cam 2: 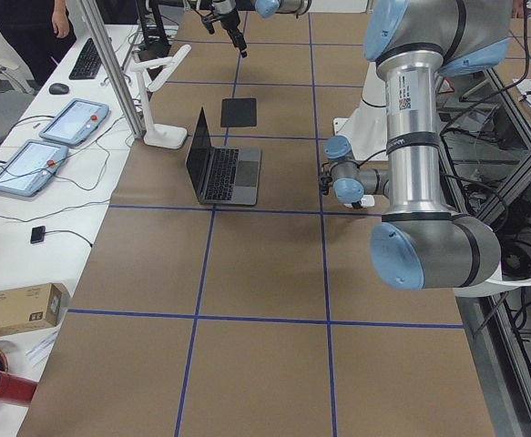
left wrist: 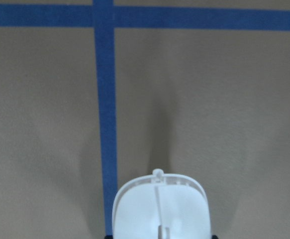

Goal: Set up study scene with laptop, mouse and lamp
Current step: 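Close the left gripper on the white mouse, then carry the white mouse toward the black mousepad with the left gripper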

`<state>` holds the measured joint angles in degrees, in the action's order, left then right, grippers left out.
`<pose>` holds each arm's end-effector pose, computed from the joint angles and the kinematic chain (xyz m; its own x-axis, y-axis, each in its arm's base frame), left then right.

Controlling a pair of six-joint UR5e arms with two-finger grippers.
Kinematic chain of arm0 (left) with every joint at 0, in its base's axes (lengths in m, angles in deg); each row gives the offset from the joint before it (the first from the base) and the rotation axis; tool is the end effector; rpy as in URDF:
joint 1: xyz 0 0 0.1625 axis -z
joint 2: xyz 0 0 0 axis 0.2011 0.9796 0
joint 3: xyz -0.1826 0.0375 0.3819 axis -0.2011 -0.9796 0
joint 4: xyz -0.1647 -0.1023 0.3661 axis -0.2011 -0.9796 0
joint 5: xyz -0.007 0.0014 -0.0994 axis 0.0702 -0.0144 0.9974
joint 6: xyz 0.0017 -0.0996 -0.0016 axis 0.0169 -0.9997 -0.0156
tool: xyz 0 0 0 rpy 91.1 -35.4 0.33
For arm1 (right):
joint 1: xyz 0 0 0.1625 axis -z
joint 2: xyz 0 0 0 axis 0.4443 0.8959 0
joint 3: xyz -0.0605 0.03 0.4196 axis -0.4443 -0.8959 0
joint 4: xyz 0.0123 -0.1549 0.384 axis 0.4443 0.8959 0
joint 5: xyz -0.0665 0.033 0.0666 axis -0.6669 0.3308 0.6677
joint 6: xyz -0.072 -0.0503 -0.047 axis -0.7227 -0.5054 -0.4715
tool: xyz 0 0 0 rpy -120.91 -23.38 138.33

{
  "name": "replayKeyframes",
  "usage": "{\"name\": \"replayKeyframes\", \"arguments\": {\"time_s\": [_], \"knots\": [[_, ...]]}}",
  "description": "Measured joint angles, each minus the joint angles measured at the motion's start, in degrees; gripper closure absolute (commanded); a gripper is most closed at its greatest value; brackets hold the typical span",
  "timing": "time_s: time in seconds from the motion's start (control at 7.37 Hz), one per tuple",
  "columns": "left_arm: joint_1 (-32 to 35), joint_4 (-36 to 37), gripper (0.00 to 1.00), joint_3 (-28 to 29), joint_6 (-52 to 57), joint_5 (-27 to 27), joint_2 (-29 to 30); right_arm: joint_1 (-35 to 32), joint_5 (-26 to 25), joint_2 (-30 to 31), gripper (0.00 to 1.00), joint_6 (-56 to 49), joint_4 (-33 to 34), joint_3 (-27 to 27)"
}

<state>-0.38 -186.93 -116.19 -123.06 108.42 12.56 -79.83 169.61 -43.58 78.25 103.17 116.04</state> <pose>0.3806 -0.1591 0.4354 0.6051 -0.0233 -0.7958 -0.2880 0.9255 -0.2461 -0.3391 -0.5731 0.1362 0.6139 -0.4300 0.6620 0.4705 0.8727 0.1305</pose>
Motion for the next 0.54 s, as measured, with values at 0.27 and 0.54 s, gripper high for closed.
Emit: {"name": "replayKeyframes", "arguments": {"time_s": [0.27,0.54], "knots": [[3.69,0.0,0.38,-3.77,-0.01,0.26,-0.14,-0.08,-0.05,1.96,0.0,0.0,0.01,2.56],[10.47,0.02,0.39,-4.87,0.52,3.26,2.12,-0.2,-0.06,3.7,0.0,0.0,0.01,4.67]]}}
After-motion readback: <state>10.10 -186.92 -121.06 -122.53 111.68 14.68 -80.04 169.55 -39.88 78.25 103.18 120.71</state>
